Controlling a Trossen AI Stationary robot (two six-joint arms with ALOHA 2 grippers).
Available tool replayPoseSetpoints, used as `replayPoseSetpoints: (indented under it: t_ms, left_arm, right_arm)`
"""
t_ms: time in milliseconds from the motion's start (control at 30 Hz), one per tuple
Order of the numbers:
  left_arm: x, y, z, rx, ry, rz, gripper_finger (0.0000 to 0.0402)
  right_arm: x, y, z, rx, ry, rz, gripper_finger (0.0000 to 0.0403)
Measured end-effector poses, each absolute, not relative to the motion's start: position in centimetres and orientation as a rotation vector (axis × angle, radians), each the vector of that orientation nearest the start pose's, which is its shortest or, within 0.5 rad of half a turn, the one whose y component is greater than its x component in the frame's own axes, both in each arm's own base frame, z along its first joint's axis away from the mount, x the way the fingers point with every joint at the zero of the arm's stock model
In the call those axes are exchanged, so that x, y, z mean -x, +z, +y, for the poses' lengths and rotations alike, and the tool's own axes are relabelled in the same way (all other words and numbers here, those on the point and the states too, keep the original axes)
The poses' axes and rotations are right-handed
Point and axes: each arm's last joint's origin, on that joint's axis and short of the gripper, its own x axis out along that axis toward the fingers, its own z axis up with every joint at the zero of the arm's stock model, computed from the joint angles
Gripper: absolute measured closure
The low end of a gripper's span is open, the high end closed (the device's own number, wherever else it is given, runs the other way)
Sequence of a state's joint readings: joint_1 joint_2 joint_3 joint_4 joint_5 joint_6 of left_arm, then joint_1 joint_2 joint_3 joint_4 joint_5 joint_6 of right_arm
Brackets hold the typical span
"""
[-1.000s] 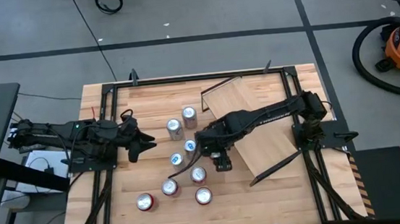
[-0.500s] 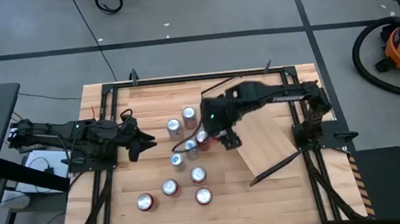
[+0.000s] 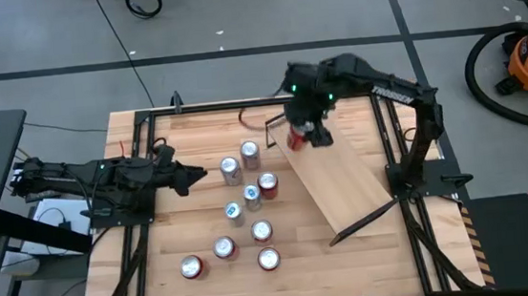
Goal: Place canned beverage on shelf
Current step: Put the top orange soda can on the shelf
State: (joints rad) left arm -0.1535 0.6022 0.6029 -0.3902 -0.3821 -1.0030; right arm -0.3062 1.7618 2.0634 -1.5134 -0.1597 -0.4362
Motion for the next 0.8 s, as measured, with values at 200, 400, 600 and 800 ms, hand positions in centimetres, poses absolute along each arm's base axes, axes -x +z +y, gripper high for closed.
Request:
replayPoseSetpoints:
  t_ms: [200,400,600,800]
  left_arm:
    - [-13.6,28.1,-0.8,0.898,0.439,0.150,0.0216]
    - [-13.6,28.2,-0.7,0.896,0.458,0.126,0.0216]
    - [-13.6,28.2,-0.7,0.876,0.458,0.130,0.0216]
    - [-13.6,28.2,-0.7,0.874,0.459,0.131,0.0216]
  right_arm:
    - [-29.1,40.3,-13.4,0.030,0.051,1.157,0.0084]
    - [-28.2,40.3,-15.4,-0.019,-0.002,1.151,0.0084]
    - [-28.5,38.8,-15.2,-0.028,0.011,1.212,0.0084]
    - [-28.9,37.9,-14.6,0.016,-0.002,1.266,0.0084]
